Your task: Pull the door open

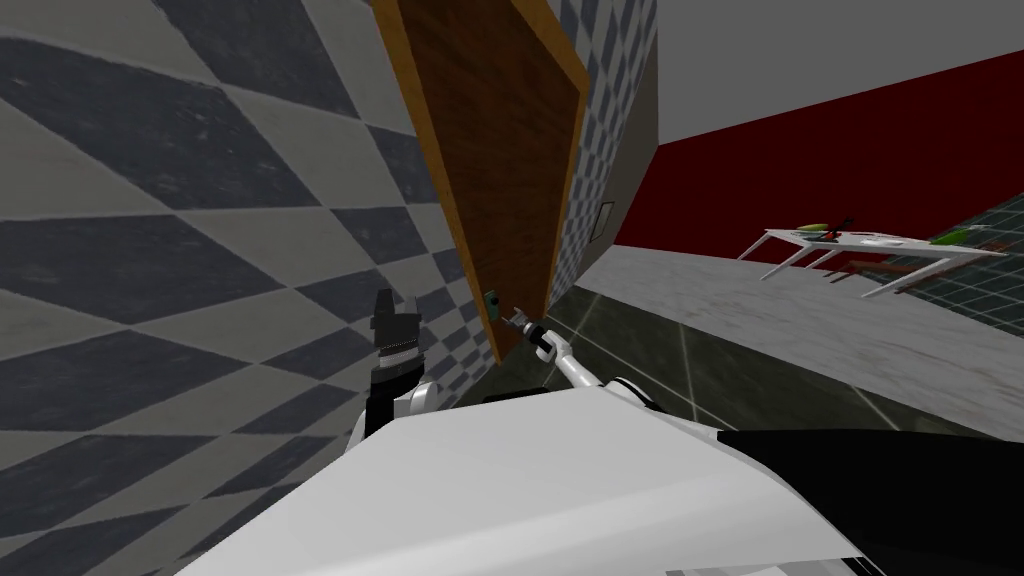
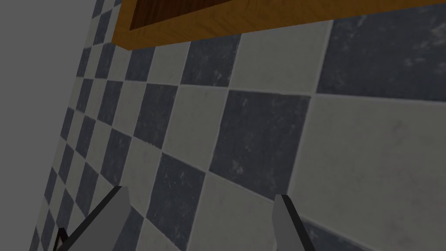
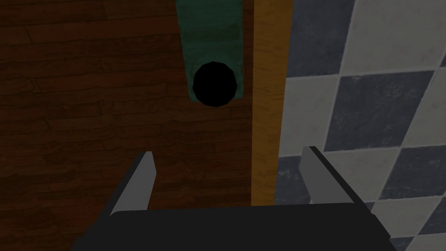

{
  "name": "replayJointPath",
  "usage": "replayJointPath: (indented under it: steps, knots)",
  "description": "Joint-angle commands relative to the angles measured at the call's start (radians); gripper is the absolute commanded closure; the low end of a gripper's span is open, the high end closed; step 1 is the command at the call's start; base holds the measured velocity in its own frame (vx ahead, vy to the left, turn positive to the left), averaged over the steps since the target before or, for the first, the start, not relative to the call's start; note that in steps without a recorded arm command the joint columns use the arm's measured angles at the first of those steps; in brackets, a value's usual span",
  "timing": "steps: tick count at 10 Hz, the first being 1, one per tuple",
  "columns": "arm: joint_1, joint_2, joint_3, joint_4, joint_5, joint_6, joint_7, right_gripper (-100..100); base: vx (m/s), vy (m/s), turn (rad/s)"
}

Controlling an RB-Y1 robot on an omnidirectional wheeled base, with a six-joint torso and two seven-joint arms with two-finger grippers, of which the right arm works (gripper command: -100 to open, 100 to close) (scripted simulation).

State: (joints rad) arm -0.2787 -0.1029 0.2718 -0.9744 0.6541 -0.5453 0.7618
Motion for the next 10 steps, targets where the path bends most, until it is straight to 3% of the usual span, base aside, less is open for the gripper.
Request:
replayJointPath:
  steps: [1,10]
  knots:
    - [0.013,-0.018,-0.043,-0.008,-0.001,0.004,-0.006,-100,0.014,0.096,0.41]
    - [0.051,-0.087,-0.241,0.002,-0.013,-0.006,-0.012,-100,0.027,0.068,0.224]
